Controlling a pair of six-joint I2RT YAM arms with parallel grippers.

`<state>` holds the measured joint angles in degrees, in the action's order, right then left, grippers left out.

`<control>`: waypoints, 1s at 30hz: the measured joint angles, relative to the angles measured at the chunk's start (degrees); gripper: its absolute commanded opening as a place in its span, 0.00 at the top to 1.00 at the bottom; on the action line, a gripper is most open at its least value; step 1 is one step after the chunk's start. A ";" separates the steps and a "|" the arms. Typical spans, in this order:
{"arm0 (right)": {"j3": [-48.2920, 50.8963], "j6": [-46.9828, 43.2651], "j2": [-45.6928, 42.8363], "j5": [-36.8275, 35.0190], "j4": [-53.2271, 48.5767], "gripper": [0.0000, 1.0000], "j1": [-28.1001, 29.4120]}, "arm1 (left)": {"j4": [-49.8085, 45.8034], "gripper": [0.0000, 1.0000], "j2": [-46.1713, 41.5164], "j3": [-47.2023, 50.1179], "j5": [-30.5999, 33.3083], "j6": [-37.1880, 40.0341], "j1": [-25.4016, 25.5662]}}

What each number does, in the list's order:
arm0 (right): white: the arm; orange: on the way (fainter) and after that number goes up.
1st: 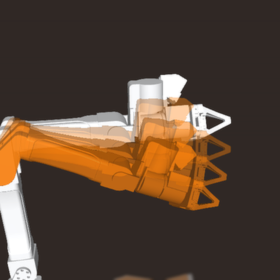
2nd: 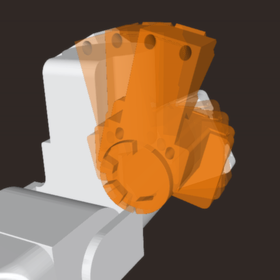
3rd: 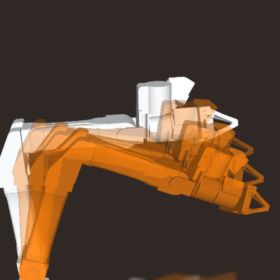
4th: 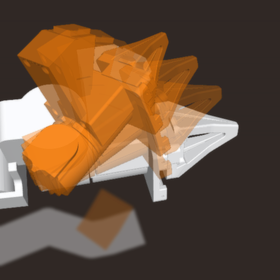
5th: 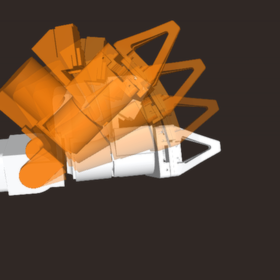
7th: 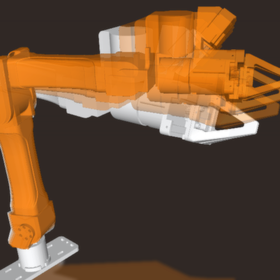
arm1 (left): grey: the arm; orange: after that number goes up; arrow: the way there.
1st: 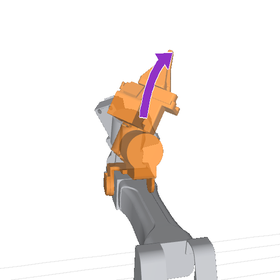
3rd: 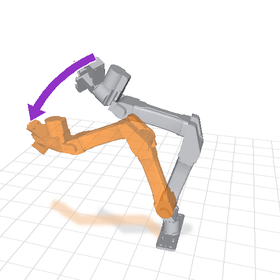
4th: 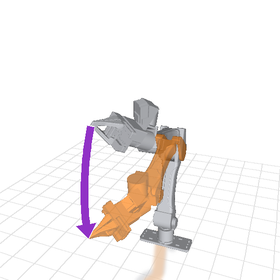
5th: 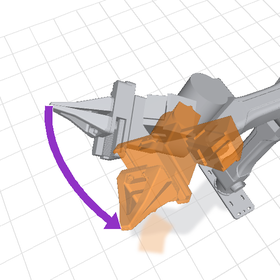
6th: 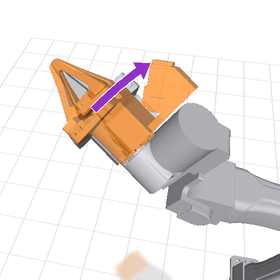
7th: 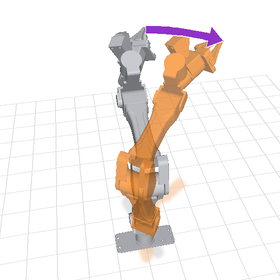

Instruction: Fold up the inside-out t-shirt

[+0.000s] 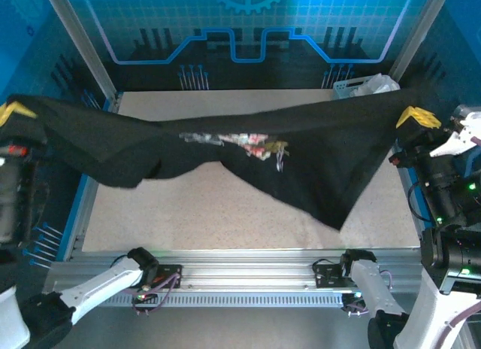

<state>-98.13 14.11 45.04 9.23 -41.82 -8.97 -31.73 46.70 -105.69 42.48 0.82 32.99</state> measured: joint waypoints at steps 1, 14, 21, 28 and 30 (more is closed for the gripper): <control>0.22 0.00 0.98 0.31 -0.42 1.00 -0.02 | 0.24 1.00 2.62 -0.39 0.52 0.90 -0.09; 0.07 0.00 26.88 1.79 1.57 1.00 0.46 | -11.19 1.00 38.23 -21.94 -11.23 0.72 -20.59; -7.13 -0.90 24.13 1.73 0.81 1.00 0.70 | -13.14 1.00 34.84 -32.54 -15.72 0.61 -21.59; -10.36 -2.78 12.22 1.66 -4.48 1.00 0.70 | -13.07 1.00 16.98 -25.86 -21.84 -1.70 -21.64; -11.32 -3.30 9.03 1.66 -6.27 1.00 0.70 | -13.00 1.00 12.61 -24.59 -23.61 -2.25 -21.64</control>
<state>-109.45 10.81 54.06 10.90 -48.10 -8.27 -44.73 59.31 -130.28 18.87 -1.43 11.35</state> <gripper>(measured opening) 0.045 0.053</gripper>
